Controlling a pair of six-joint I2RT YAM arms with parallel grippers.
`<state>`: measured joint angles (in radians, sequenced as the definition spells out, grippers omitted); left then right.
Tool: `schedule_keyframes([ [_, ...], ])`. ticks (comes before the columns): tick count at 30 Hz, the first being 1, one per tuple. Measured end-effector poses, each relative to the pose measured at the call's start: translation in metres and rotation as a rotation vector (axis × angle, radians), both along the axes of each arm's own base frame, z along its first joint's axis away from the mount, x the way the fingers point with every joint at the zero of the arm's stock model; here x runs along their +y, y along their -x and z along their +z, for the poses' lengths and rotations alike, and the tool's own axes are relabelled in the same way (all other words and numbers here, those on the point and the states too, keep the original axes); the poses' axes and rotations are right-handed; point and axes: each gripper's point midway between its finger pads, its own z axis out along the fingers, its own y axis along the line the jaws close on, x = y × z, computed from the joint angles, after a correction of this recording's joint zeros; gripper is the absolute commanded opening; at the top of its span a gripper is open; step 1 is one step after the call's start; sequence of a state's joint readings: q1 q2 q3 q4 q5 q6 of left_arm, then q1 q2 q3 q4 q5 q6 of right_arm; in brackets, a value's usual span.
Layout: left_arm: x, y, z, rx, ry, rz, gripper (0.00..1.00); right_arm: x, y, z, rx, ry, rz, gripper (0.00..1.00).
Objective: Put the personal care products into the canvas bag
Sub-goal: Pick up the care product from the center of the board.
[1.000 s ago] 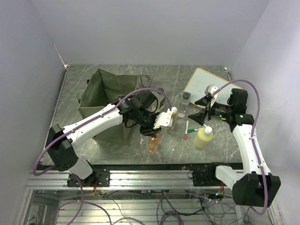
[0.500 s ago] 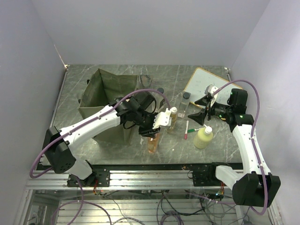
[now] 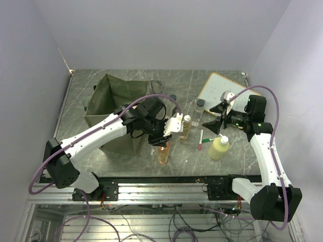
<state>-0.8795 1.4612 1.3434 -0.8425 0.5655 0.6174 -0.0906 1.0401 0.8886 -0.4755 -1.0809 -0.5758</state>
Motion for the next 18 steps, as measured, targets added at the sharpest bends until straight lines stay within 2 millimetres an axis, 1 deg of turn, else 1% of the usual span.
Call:
schedule_keyframes([
  [10,0.004,-0.005,0.016,0.005,0.026,0.067,0.07,-0.001,-0.001,-0.008,0.027,0.001,-0.011,0.85],
  [18,0.001,-0.017,0.038,-0.023,0.059,0.133,0.07,-0.002,-0.004,-0.012,0.041,0.004,-0.022,0.85],
])
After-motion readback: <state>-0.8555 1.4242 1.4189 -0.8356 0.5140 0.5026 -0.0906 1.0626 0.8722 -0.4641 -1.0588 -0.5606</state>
